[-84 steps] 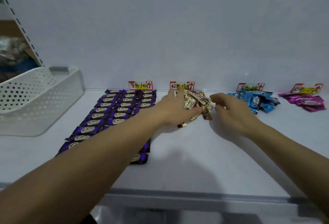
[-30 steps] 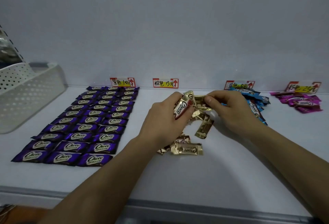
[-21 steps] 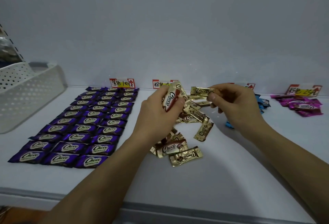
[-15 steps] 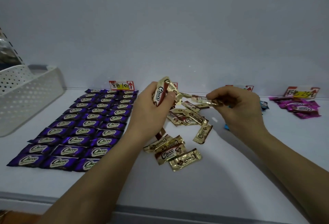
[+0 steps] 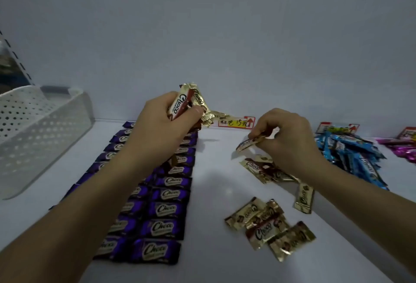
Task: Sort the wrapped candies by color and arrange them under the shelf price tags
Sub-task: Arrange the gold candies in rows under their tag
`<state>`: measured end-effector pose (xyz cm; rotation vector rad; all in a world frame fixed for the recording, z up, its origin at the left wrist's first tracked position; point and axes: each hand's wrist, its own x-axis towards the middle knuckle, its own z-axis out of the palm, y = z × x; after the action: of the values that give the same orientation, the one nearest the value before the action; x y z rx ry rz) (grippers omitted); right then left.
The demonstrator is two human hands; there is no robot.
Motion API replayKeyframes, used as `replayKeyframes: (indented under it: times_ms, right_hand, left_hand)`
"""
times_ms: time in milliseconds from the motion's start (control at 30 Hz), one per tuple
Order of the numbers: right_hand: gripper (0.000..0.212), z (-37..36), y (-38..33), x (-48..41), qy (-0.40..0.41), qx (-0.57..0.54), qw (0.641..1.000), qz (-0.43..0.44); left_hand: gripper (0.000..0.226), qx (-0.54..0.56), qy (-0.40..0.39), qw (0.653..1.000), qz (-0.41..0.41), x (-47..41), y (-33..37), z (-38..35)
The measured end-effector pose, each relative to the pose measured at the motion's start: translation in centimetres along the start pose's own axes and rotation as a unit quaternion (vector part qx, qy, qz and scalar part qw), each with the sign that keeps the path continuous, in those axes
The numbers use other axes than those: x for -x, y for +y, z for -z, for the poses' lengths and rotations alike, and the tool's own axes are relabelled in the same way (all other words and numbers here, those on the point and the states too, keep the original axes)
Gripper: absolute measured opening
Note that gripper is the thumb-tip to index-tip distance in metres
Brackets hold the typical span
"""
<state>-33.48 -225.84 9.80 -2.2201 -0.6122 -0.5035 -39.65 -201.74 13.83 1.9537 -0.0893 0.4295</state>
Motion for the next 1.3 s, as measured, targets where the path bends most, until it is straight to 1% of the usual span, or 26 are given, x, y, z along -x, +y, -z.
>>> replayKeyframes:
  times_ms: [67,133,233,367,400,467,533,567,700,867,1067,1200,1300]
  right_hand:
    - [0.034,-2.5,-0.5,-1.6,-0.029,0.034,0.999,-0.007]
    - [0.038,-4.2,0.0,-2.4,-0.074,0.056,0.996,-0.014]
    - [0.042,-4.5,0.9,-2.6,-0.143,0.111,0.983,-0.015]
    - [0.05,-2.3,0.8,-2.2,-0.152,0.161,0.975,-0.019]
    - [0.047,-2.0,0.5,-2.1,-0.152,0.156,0.976,-0.014]
    - [0.032,-2.4,-0.2,-2.0,-0.164,0.137,0.977,0.016]
    - [0.017,-3.7,-0.4,-2.2,-0.198,0.143,0.969,0.033]
    - [0.014,-4.5,-0.2,-2.5,-0.207,0.154,0.966,0.032]
    - [0.014,-6.9,0.4,-4.3,-0.166,0.179,0.97,0.012]
    - [0.019,-9.2,-0.1,-5.5,-0.153,0.264,0.951,0.039]
    - [0.022,-10.4,-0.1,-6.3,-0.143,0.28,0.949,0.022]
    - [0.022,-10.7,0.2,-6.5,-0.127,0.257,0.958,-0.011]
    - [0.023,-10.5,0.3,-6.5,-0.128,0.245,0.961,-0.027]
  left_hand:
    - [0.031,0.005,-0.005,1.0,0.014,-0.6,-1.0,1.0]
    - [0.029,0.006,-0.01,1.0,0.017,-1.0,-1.6,1.5]
    - [0.022,0.013,-0.007,1.0,0.023,-1.3,-2.3,2.0]
    - [0.018,0.036,0.0,0.999,0.024,-1.2,-2.9,2.3]
    - [0.018,0.042,-0.002,0.999,0.021,-1.1,-3.0,2.3]
    - [0.018,0.044,-0.005,0.999,0.012,-1.0,-3.0,2.3]
    - [0.018,0.049,-0.006,0.999,0.005,-0.8,-2.9,2.3]
    - [0.019,0.051,-0.007,0.999,0.004,-0.8,-2.9,2.4]
    - [0.019,0.049,-0.004,0.999,0.02,-1.0,-3.4,3.0]
    - [0.018,0.085,0.011,0.995,0.058,-1.2,-3.7,3.8]
    - [0.02,0.078,-0.003,0.995,0.063,-1.3,-3.9,3.8]
    - [0.021,0.082,-0.012,0.993,0.082,-1.1,-3.8,3.7]
    - [0.02,0.083,-0.011,0.992,0.09,-1.1,-3.7,3.7]
